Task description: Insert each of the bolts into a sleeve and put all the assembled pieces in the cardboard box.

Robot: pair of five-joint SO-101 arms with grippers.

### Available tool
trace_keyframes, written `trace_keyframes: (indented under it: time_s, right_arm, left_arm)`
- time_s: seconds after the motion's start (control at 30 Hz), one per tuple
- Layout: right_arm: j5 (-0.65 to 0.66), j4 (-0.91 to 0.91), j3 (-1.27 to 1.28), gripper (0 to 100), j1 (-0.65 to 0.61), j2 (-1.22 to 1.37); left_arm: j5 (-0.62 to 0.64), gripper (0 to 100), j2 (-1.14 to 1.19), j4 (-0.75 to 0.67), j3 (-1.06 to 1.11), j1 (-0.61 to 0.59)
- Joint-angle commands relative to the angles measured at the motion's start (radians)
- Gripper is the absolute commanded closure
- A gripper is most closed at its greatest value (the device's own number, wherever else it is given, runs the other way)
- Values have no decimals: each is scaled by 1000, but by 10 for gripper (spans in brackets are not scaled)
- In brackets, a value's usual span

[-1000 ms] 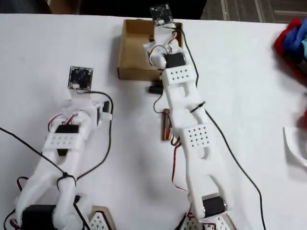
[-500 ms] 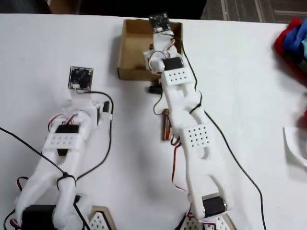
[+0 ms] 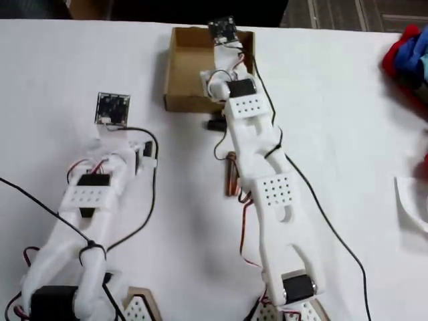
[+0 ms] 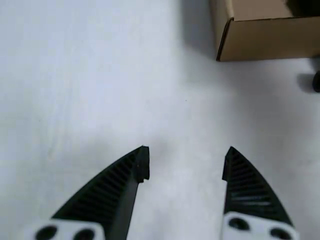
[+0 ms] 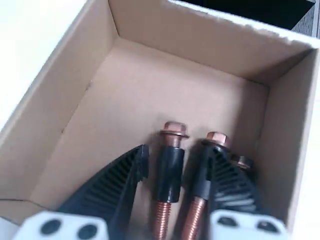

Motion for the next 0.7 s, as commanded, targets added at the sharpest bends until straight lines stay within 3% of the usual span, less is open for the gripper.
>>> trace_keyframes:
  time_s: [0.0, 0.23, 0.4, 0.67]
  right_arm:
    - [0, 2, -5, 850, 8, -22]
    - [0, 56, -95, 865, 8, -56]
    - [9, 295, -226, 865, 8, -114]
    - [221, 591, -354, 868, -2, -136]
  left_arm:
    - [2, 748, -29, -18, -2, -9]
    - [0, 748, -29, -18, -1, -9]
    - [0, 748, -29, -18, -1, -9]
    - [0, 748, -31, -18, -2, -15]
